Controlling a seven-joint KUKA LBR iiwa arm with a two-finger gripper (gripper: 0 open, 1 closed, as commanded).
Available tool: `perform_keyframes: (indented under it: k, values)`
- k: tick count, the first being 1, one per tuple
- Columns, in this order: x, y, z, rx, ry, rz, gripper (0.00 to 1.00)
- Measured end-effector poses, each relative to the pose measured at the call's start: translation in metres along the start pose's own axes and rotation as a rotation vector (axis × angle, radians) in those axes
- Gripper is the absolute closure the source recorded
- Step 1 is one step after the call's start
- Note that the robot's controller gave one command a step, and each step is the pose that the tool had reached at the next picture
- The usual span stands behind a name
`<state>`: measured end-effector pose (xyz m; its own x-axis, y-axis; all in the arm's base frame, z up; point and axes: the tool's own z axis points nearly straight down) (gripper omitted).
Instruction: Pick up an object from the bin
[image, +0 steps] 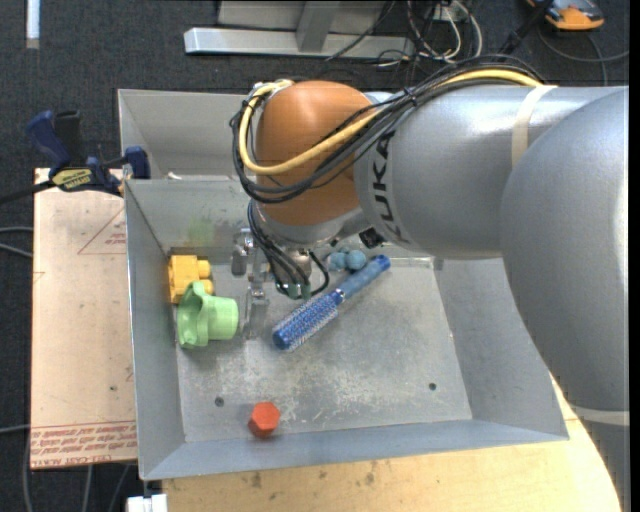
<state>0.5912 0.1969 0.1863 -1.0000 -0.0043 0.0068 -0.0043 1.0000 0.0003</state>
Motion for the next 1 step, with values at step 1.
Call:
perform_keyframes:
  k: [1]
  values:
    - [0.0475, -0.093, 0.0098, 0.004, -0.003, 0.022, 0.0]
